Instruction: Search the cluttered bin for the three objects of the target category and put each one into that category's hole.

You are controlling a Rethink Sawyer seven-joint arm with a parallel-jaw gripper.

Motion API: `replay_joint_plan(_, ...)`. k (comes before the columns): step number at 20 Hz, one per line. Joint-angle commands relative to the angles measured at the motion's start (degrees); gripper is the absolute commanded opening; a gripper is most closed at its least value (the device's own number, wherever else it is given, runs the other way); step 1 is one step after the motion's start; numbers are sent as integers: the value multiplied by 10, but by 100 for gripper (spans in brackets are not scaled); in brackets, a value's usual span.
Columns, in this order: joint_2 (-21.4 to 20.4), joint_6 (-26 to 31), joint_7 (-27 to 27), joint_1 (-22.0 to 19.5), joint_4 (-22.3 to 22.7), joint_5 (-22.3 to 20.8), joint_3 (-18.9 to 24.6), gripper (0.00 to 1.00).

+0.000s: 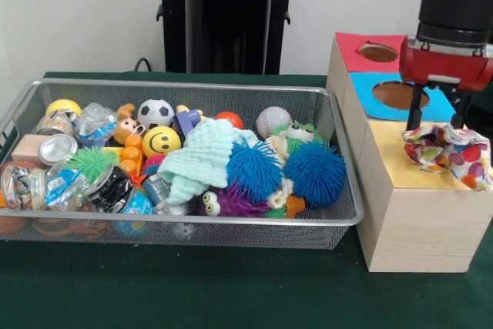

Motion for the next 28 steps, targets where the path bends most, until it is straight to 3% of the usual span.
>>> replay_joint_plan(1, -2, 95, 76, -3, 72, -21, 34, 100)
replay_joint_plan(11, -21, 105, 69, -8, 78, -22, 36, 100)
replay_joint_plan(22, -118, 258, 76, 12, 40, -36, -4, 100)
replay_joint_plan(28, -111, 283, 70, -6, -6, -37, -4, 100)
